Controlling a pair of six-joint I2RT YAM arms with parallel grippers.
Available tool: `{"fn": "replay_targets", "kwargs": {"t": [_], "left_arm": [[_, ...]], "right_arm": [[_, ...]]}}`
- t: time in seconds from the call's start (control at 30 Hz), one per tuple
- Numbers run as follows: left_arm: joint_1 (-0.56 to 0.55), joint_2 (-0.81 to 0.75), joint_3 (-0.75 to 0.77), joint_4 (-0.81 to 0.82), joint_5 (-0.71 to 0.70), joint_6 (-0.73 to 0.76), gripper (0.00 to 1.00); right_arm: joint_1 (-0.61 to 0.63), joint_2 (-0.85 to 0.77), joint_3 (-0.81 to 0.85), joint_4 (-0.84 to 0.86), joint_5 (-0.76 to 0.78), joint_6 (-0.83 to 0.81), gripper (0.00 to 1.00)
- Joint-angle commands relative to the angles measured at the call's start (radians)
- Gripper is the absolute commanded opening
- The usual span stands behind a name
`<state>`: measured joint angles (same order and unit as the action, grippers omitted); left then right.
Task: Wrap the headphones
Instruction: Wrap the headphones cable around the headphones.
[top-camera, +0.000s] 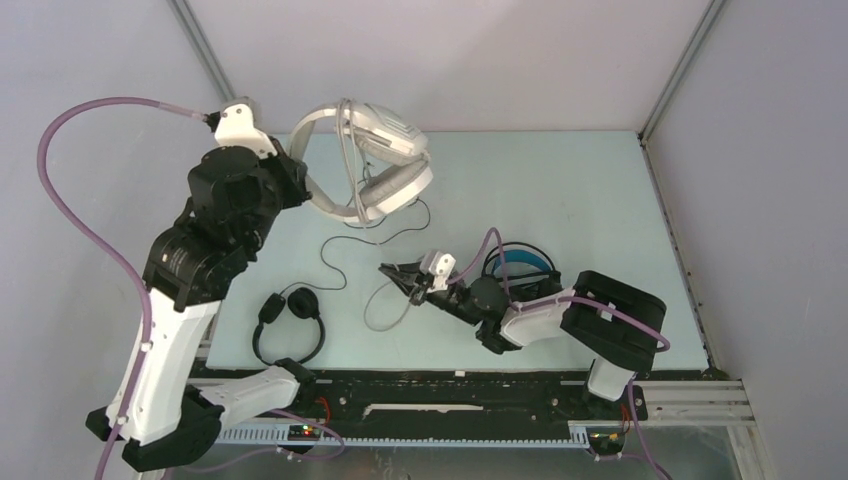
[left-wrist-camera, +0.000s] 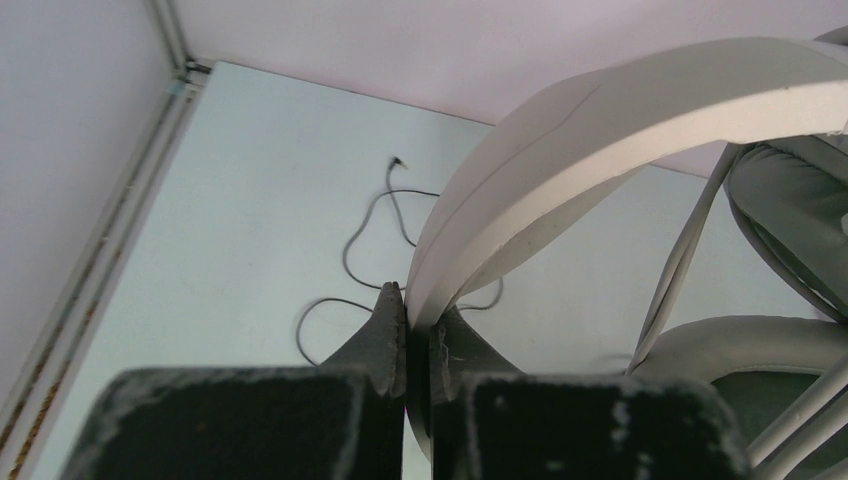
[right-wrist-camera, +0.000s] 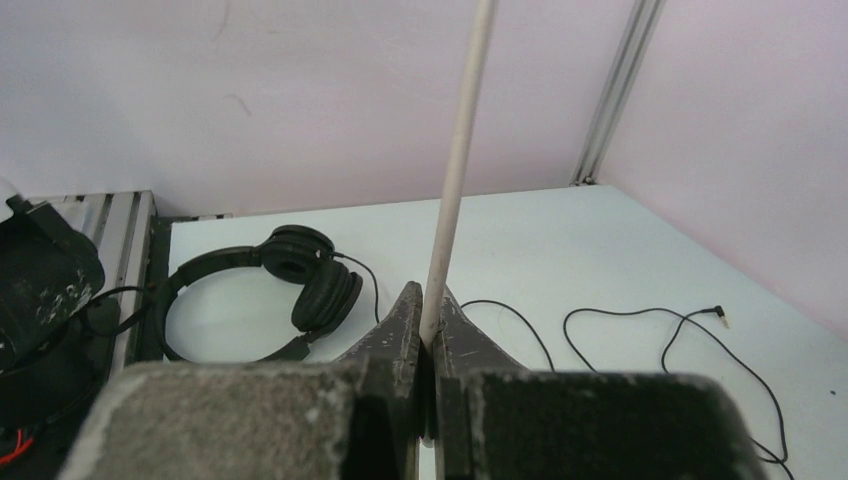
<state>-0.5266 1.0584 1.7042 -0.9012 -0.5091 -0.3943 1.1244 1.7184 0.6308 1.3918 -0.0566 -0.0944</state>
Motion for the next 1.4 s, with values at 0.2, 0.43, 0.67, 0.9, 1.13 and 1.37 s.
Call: {"fn": "replay_targets", "kwargs": {"t": [0.2, 0.43, 0.67, 0.9, 1.13, 1.37], "left_arm": [[0.008, -0.079, 0.057, -0.014, 0.387, 0.104, 0.0], [0.008, -0.044, 0.031, -0.085, 0.677, 0.229, 0.0], [0.008, 0.011, 0.063, -0.15, 0.808, 0.237, 0.0], [0.008, 0.022, 0.047, -0.169, 0.819, 0.233, 0.0], [0.009, 0.046, 0.078, -0.214, 0.832, 0.234, 0.0], [0.008, 0.049, 0.066, -0.22, 0.844, 0.239, 0.0]], "right_arm": [[-0.098, -0.063, -0.078, 0.062, 0.136, 0.099, 0.0], [-0.153, -0.147, -0.142, 0.075, 0.079, 0.117, 0.03], [-0.159, -0.245, -0.169, 0.076, 0.117, 0.052, 0.06], [-0.161, -0.291, -0.171, 0.081, 0.16, -0.024, 0.11], [-0.162, -0.3, -0.172, 0.087, 0.166, -0.048, 0.16], [-0.169, -0.308, -0.172, 0.087, 0.185, -0.065, 0.2]]}}
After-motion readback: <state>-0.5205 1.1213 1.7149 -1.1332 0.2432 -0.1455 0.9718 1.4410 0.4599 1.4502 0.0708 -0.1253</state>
